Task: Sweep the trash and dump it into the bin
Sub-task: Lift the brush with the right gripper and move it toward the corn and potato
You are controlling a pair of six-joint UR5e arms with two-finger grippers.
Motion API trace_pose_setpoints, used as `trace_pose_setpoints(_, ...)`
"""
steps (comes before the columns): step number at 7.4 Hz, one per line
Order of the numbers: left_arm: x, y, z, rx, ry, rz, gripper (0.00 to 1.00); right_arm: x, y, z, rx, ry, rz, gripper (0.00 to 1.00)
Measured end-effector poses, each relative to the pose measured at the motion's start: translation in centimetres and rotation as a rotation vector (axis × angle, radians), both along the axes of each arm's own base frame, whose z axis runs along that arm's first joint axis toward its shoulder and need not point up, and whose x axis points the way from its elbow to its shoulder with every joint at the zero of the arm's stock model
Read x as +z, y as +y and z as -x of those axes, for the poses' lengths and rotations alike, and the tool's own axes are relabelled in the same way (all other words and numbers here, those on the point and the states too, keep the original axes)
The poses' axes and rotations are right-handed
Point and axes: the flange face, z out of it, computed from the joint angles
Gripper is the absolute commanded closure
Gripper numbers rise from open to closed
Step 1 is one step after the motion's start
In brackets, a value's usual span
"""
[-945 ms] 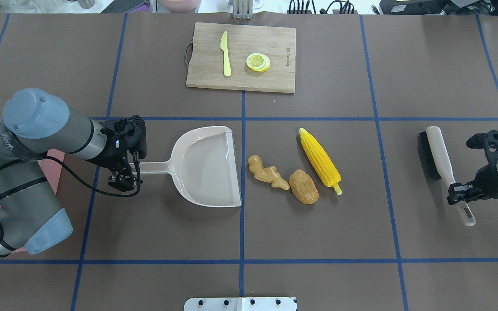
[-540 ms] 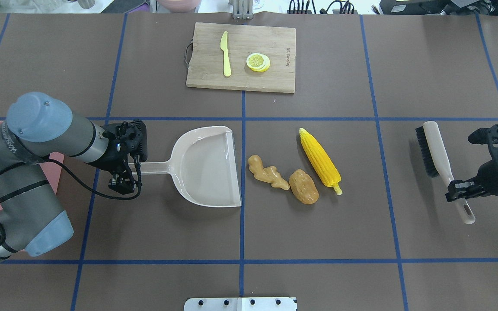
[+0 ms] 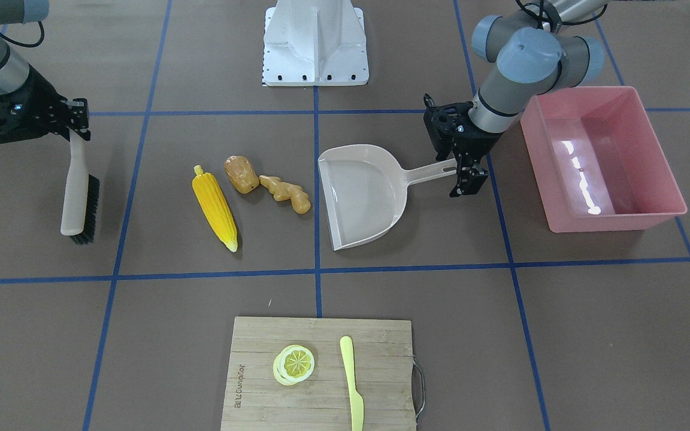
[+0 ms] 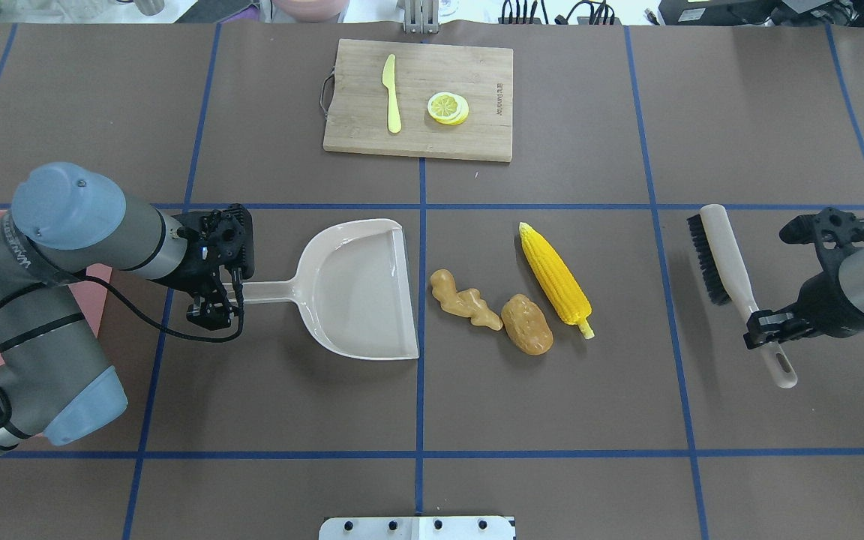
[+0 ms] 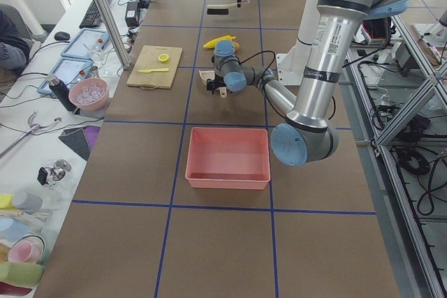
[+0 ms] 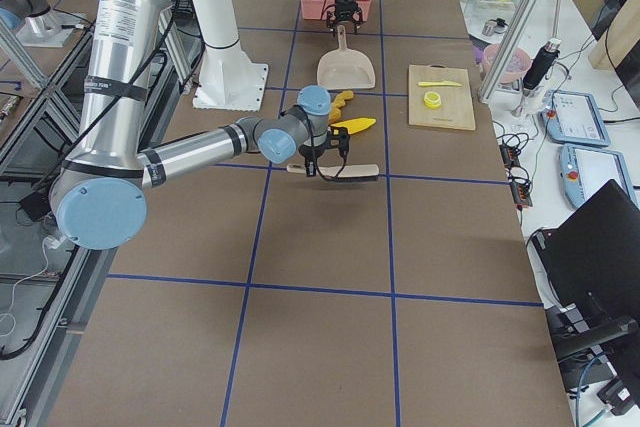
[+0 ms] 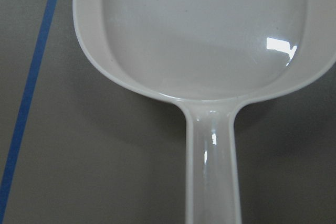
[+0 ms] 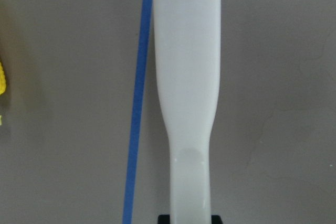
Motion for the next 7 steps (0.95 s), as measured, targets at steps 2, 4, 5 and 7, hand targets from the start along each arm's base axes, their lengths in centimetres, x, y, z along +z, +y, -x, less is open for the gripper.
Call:
trace_pose_setpoints(2,0.0,-0.3,-0.1,0.002,-0.006,-0.02,0.03,-3.3,-1.2,3.1,-0.03,0.03,0.002,1.0)
trace_pose_setpoints(4,0.0,-0.6,-0.4,0.003,-0.002,-0.028,0.04,-5.7,-2.2,6.5,-0.05,0.089,0.006,1.0)
trace_pose_setpoints(5,-0.2,-0.7,-0.5,0.003,0.002,-0.031,0.05,-6.7,-2.6,7.8,-0.055,0.117,0.01,1.0)
trace_pose_setpoints(7,-0.7,-0.8,-0.7,0.003,0.009,-0.037,0.06,-8.8,-3.3,10.5,-0.069,0.156,0.012,1.0)
